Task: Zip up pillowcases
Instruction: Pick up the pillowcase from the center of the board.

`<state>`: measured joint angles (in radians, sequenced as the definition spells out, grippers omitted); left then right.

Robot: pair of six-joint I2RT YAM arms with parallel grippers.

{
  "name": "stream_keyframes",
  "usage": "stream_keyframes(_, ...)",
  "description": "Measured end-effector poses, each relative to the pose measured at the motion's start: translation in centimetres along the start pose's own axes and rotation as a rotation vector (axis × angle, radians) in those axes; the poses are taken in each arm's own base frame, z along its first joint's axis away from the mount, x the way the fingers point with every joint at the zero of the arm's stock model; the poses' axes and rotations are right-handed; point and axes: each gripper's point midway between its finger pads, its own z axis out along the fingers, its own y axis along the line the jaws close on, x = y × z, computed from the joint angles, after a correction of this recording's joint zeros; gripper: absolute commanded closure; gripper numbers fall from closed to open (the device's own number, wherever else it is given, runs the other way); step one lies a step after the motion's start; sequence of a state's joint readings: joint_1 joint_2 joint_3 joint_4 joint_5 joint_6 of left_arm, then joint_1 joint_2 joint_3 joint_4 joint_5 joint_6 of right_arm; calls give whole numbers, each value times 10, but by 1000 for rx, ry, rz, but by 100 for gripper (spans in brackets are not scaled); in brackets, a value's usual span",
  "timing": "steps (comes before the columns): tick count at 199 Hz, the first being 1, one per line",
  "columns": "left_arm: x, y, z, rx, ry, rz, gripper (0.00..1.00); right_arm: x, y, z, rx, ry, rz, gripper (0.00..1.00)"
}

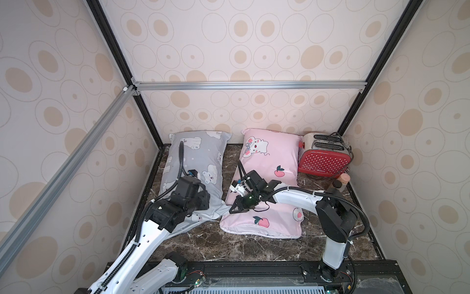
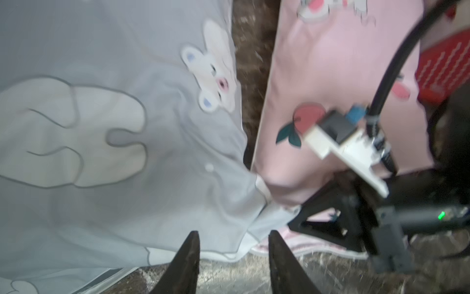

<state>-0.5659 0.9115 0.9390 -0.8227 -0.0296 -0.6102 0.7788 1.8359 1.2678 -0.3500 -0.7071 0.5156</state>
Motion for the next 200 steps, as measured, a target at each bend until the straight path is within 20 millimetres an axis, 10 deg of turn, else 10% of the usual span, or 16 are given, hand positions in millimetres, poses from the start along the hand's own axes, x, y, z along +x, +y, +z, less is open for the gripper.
stream_keyframes(34,52,-39,28,148,143,2,85,7,4,-32,14,2,8,100)
stream_keyframes(102,57,-79,84,294,182,-109,95,16,28,-44,-67,8,-31,100)
stream_keyframes(171,57,-59,92,322,112,-211,96,14,31,-30,-94,29,-32,100)
stream_keyframes(200,64,-47,91,358,90,-260,80,9,27,-34,-94,15,-23,100)
